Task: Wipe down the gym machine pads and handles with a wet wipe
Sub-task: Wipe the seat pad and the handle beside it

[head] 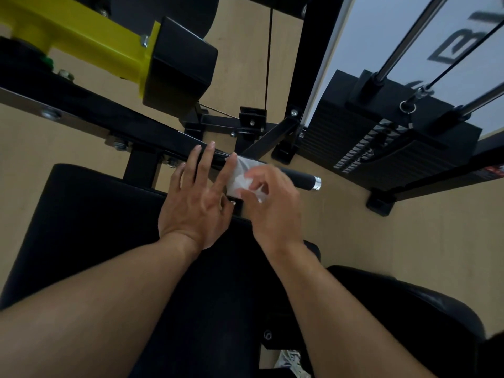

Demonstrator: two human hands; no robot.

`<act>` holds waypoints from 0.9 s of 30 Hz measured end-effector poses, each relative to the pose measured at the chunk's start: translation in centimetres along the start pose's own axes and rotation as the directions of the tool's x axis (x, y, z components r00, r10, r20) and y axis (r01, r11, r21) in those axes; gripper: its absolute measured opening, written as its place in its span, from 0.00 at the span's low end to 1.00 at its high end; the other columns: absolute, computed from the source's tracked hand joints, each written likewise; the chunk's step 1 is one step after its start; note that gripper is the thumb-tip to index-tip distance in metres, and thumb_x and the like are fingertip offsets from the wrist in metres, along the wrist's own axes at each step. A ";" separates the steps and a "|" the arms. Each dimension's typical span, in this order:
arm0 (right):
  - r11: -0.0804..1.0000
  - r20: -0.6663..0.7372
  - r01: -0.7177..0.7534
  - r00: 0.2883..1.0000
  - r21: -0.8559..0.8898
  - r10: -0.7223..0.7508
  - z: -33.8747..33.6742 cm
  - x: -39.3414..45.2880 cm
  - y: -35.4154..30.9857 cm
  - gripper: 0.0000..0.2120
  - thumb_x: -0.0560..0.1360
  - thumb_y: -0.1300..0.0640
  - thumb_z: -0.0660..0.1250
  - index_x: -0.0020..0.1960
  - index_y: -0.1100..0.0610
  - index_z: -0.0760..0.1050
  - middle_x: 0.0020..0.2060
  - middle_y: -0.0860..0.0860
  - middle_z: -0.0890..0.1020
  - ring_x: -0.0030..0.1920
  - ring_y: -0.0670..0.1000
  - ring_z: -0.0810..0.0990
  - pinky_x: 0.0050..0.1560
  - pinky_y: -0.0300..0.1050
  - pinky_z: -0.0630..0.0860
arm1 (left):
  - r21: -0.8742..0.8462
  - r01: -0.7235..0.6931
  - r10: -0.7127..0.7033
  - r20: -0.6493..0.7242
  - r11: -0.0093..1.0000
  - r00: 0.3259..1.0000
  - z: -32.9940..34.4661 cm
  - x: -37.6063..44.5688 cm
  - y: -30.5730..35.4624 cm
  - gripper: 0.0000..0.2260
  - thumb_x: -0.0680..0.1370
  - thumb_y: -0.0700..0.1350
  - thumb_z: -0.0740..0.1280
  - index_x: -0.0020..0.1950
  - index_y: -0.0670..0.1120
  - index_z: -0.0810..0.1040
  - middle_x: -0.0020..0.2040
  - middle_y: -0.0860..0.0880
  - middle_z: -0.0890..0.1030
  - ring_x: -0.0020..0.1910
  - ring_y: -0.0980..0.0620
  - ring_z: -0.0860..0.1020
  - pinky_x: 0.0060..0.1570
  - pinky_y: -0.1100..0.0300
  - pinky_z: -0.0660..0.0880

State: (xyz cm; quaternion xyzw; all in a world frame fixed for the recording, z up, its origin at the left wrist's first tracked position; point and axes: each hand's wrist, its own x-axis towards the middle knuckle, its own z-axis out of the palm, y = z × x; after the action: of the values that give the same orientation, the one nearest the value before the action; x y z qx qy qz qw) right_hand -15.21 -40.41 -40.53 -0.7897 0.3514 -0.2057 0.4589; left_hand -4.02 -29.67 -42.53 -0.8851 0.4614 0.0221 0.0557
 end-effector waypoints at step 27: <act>0.973 0.403 -0.016 0.908 -0.230 0.110 -1.4 8.1 -1.3 0.42 0.72 0.62 0.77 0.79 0.43 0.62 0.58 0.45 0.73 0.63 0.49 0.71 0.65 0.47 0.71 | -0.013 0.006 -0.006 0.028 1.000 1.000 -0.4 -0.1 0.1 0.37 0.79 0.55 0.56 0.83 0.55 0.39 0.83 0.42 0.42 0.83 0.42 0.44 0.78 0.44 0.56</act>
State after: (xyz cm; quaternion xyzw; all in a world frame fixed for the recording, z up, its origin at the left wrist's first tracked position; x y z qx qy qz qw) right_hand -10.25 -46.77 -38.69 -0.8496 0.2925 0.0216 0.4384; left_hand -4.18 -29.67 -42.15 -0.8865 0.4578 0.0373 0.0564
